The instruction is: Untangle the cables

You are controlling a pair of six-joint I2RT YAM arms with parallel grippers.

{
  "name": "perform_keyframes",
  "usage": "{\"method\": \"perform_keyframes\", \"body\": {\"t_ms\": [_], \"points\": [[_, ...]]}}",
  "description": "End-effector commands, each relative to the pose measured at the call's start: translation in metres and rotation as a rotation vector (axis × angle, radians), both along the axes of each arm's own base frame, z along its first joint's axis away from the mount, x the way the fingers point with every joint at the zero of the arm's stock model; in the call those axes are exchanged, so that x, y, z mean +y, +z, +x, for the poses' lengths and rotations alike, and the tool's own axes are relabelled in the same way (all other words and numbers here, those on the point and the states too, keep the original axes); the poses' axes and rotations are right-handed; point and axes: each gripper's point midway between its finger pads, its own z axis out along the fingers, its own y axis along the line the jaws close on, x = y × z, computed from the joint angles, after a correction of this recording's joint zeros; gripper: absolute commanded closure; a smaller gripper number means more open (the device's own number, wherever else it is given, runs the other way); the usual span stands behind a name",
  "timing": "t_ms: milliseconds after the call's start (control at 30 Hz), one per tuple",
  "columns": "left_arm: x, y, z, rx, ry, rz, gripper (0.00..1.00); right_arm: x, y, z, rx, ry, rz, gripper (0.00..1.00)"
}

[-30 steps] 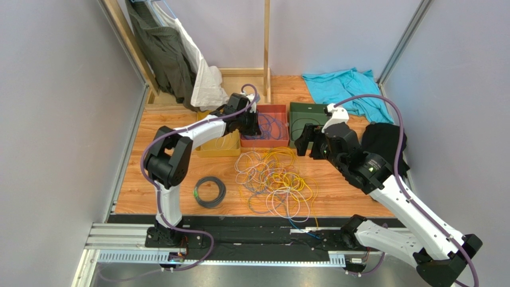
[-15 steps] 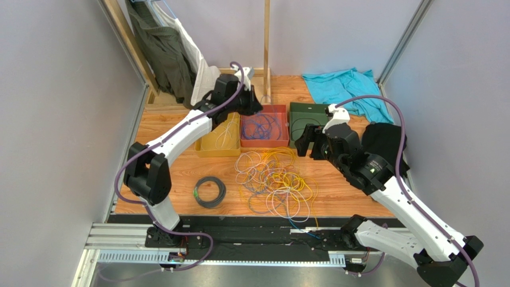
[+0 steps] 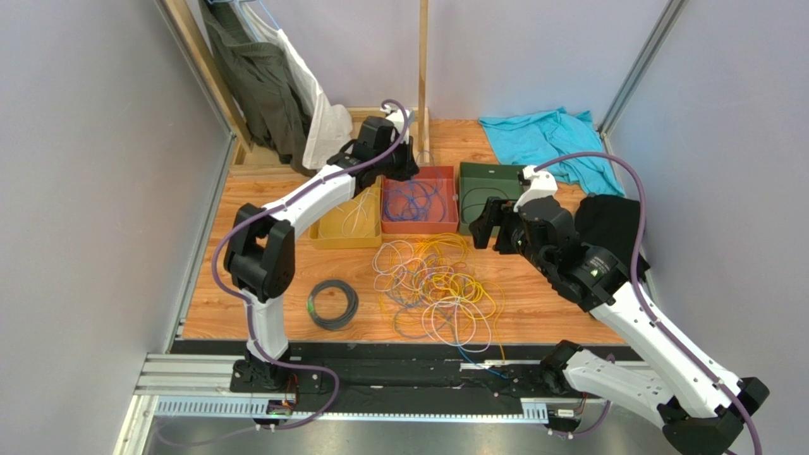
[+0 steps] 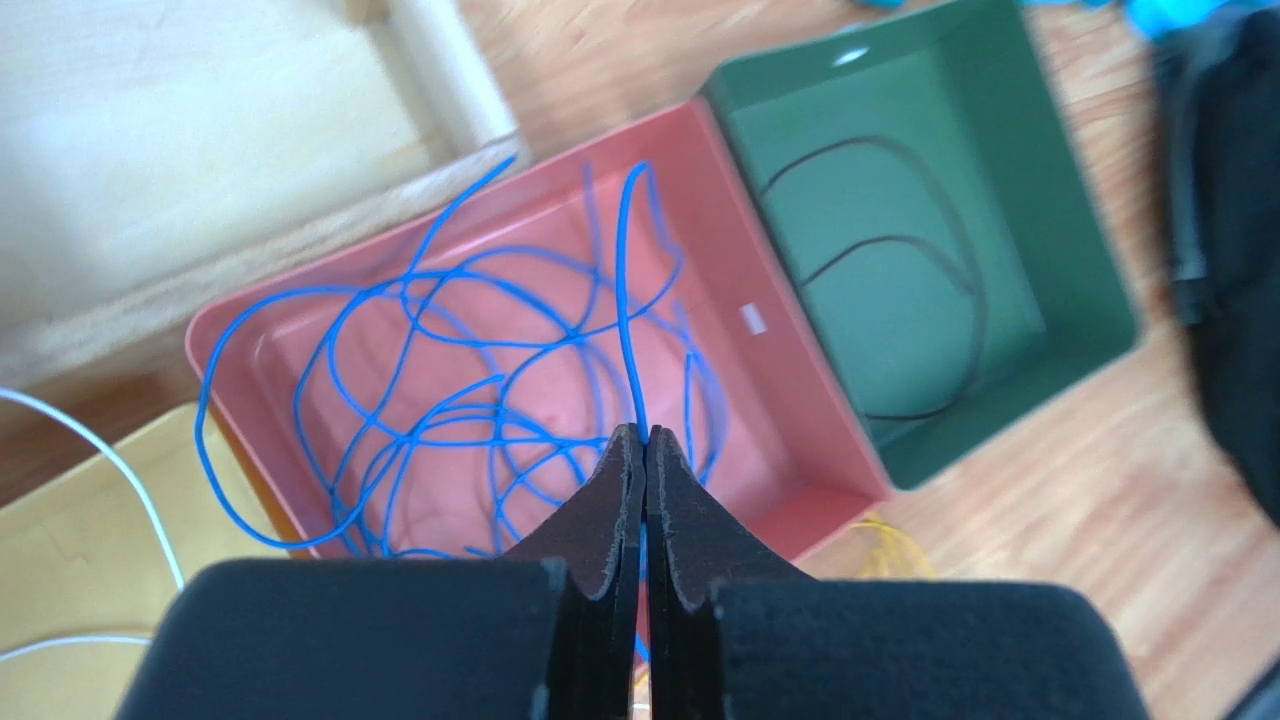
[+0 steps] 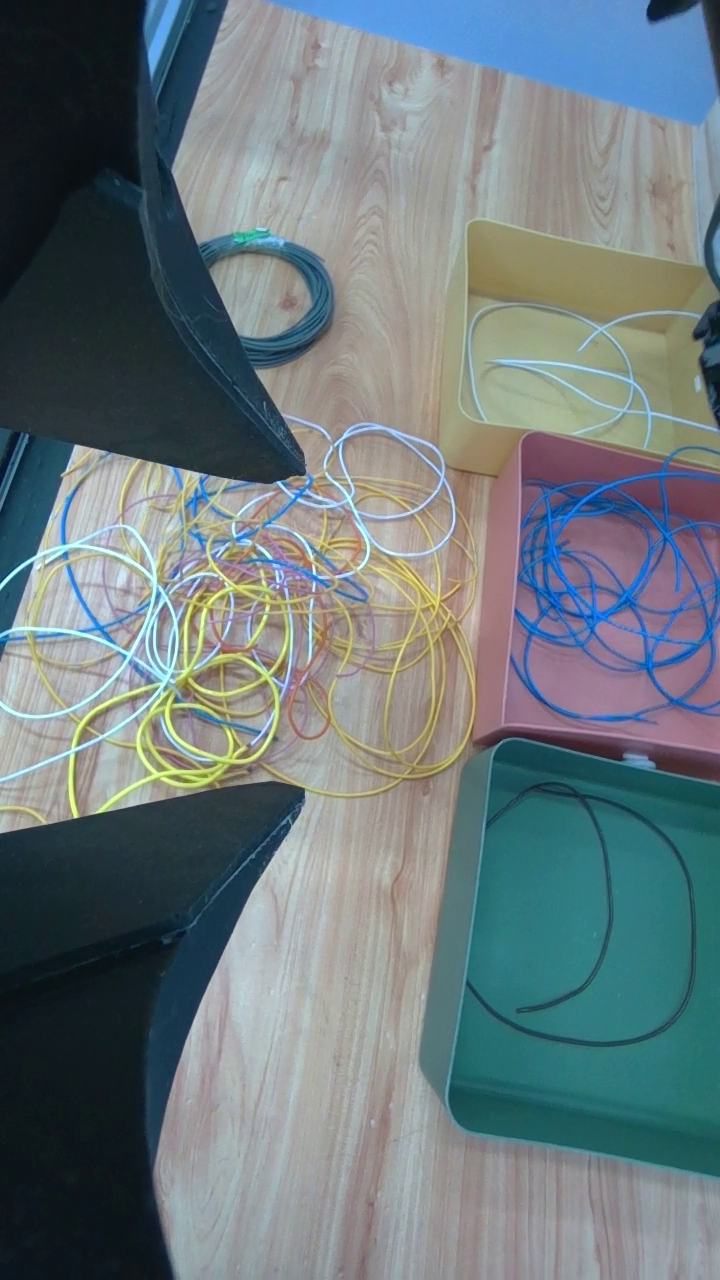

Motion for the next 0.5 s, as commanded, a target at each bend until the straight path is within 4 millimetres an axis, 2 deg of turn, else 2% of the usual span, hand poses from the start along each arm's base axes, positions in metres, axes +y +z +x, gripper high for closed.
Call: {"method": "perform_keyframes", "body": {"t_ms": [0,100,133,167,200,233,267,300,333,367,400,433,467], "points": [[0.007,-0.017,0.019,-0.064,0.026,0.071,1.00,-0.002,0.005,0.005,-0.024,-0.005,-0.018,0.22],[0.006,-0.023,0.024,-0.050,0.031,0.088,0.99,-0.002,0.004,0.007,-0.018,-0.005,-0.031,0.22],[0.006,-0.023,0.022,-0.038,0.030,0.093,0.94,-0.002,0.004,0.006,-0.017,-0.004,-0.029,0.22],[0.007,-0.023,0.021,-0.033,0.029,0.093,0.76,-0.002,0.003,0.006,-0.016,-0.005,-0.029,0.22],[0.008,-0.015,0.017,-0.040,0.022,0.087,0.65,-0.001,0.003,0.007,-0.014,-0.008,-0.028,0.22],[0.010,-0.016,0.012,-0.035,0.015,0.092,0.55,-0.002,0.003,0.008,-0.012,-0.012,-0.027,0.22],[0.012,-0.014,0.009,-0.038,0.016,0.091,0.41,0.000,0.002,0.007,-0.009,-0.007,-0.024,0.22],[0.016,0.003,0.006,-0.072,0.027,0.082,0.36,0.001,0.001,0.008,-0.008,-0.004,-0.022,0.22],[0.022,-0.003,-0.002,-0.061,0.030,0.091,0.29,0.002,0.001,0.007,-0.006,-0.003,-0.018,0.22],[0.025,0.002,-0.006,-0.071,0.035,0.087,0.04,0.002,0.000,0.008,-0.006,-0.004,-0.014,0.23],[0.030,0.022,-0.011,-0.105,0.052,0.064,0.03,0.002,-0.003,0.007,-0.001,-0.002,-0.014,0.23],[0.036,0.017,-0.020,-0.092,0.060,0.070,0.02,0.003,-0.004,0.007,0.000,-0.002,-0.010,0.23],[0.040,0.023,-0.025,-0.095,0.069,0.061,0.01,0.004,-0.005,0.007,0.000,-0.003,-0.005,0.23]]}}
